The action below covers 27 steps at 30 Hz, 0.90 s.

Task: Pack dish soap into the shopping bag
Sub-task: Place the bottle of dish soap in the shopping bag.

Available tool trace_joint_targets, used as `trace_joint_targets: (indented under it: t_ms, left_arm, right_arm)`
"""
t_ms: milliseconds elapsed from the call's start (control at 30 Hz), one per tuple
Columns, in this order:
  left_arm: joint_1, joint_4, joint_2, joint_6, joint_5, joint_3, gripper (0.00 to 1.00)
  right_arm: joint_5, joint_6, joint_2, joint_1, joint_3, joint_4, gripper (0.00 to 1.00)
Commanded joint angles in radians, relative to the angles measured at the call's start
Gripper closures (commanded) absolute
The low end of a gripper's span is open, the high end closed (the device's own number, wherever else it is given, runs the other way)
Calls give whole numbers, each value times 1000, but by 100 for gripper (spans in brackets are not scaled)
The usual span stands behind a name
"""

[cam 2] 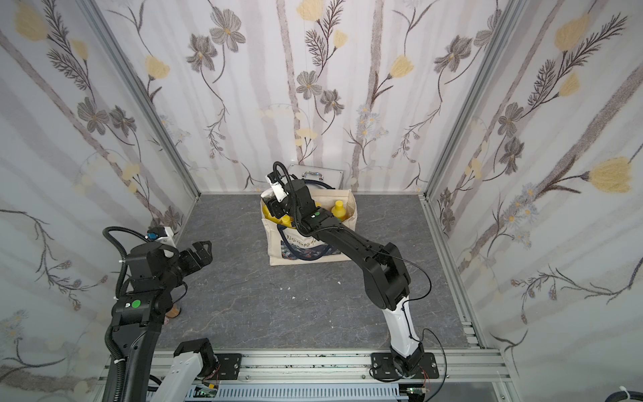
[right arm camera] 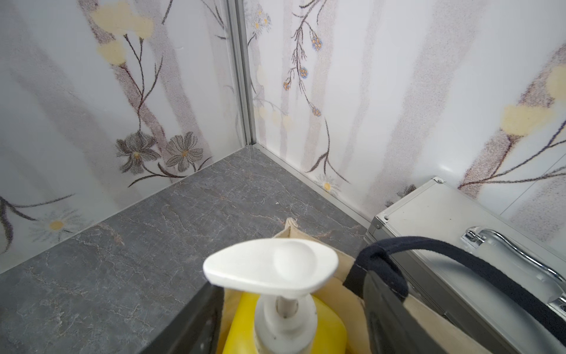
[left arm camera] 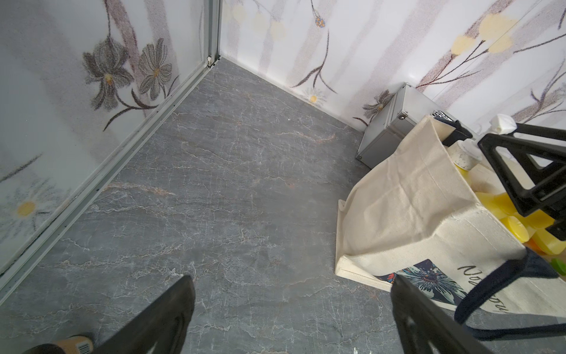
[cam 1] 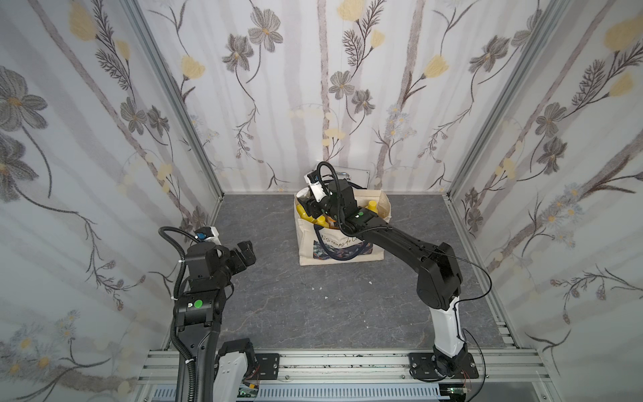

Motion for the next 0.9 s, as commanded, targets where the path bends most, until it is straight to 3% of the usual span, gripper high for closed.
trace_joint_targets:
  t_ms: [0, 133, 867]
  left_arm:
    - [1, 22, 0, 4, -6, 1, 0]
    - [1, 24, 0, 4, -4, 3, 0]
    - [1, 18, 2, -13, -12, 21, 0]
  right_arm:
    - [-21, -23, -6, 3, 11, 69, 42]
    - [-17, -23, -13, 1, 10, 71, 46]
    - [-4, -39, -186, 2, -71, 78, 33]
